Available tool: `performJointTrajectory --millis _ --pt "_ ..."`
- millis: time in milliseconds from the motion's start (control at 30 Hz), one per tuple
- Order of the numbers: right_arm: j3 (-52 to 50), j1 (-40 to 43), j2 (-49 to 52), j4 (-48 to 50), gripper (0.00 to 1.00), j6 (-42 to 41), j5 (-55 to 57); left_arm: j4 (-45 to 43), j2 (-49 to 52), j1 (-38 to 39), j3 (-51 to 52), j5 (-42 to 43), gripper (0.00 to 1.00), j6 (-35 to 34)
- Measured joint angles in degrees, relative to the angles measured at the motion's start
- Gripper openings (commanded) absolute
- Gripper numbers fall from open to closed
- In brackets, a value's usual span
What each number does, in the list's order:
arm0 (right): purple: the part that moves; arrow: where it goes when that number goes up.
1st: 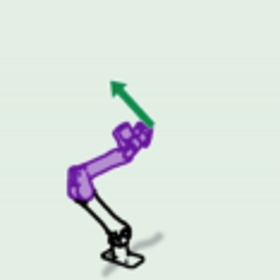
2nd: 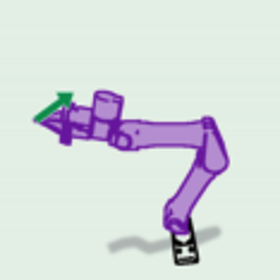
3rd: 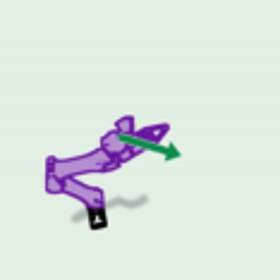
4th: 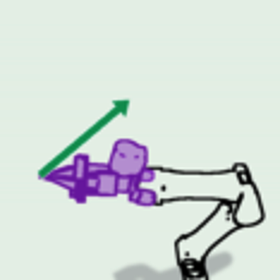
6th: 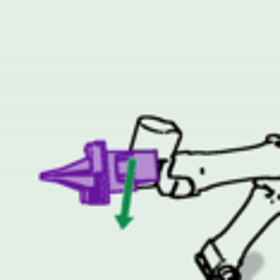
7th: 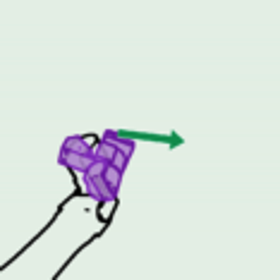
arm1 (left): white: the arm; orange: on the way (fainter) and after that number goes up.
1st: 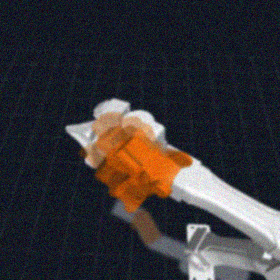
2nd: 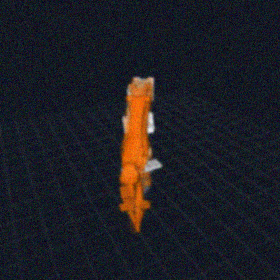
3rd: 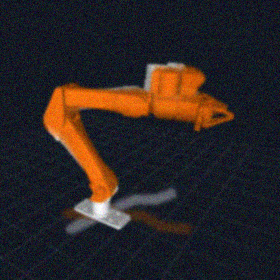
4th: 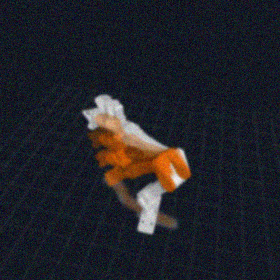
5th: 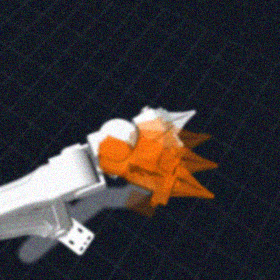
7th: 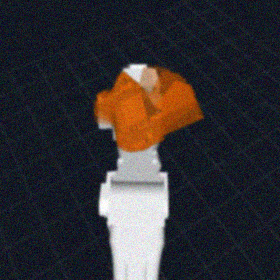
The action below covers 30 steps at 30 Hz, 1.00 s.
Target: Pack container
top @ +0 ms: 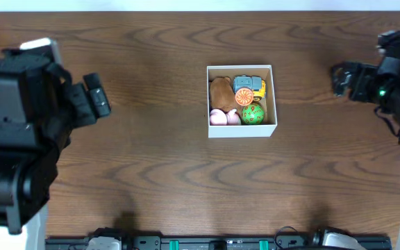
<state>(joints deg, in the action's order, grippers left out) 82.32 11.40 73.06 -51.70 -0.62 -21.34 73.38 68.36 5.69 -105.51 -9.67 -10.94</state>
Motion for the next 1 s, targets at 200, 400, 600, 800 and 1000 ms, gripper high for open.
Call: performJointTrajectory --millis 200,400,600,800,1000 --pt "0.04 -7.13 -11.47 1.42 0.99 6.78 -3.93 0.57 -0.31 -0.24 0.00 0.00 0.98 -0.02" --pt "0.07 -9.77 -19.65 3.98 0.99 8.96 -5.84 0.59 -0.22 -0.24 0.00 0.00 0.98 -0.02" --pt "0.07 -9.79 -24.26 4.07 0.99 9.55 -10.32 0.59 -0.20 -0.24 0.00 0.00 0.98 -0.02" --pt "0.11 -9.79 -25.68 0.07 0.99 9.99 -16.46 0.59 -0.20 -0.24 0.00 0.00 0.98 -0.02" --pt "0.11 -9.79 -25.55 -1.16 0.99 10.73 -17.75 0.59 -0.20 -0.24 0.00 0.00 0.98 0.00"
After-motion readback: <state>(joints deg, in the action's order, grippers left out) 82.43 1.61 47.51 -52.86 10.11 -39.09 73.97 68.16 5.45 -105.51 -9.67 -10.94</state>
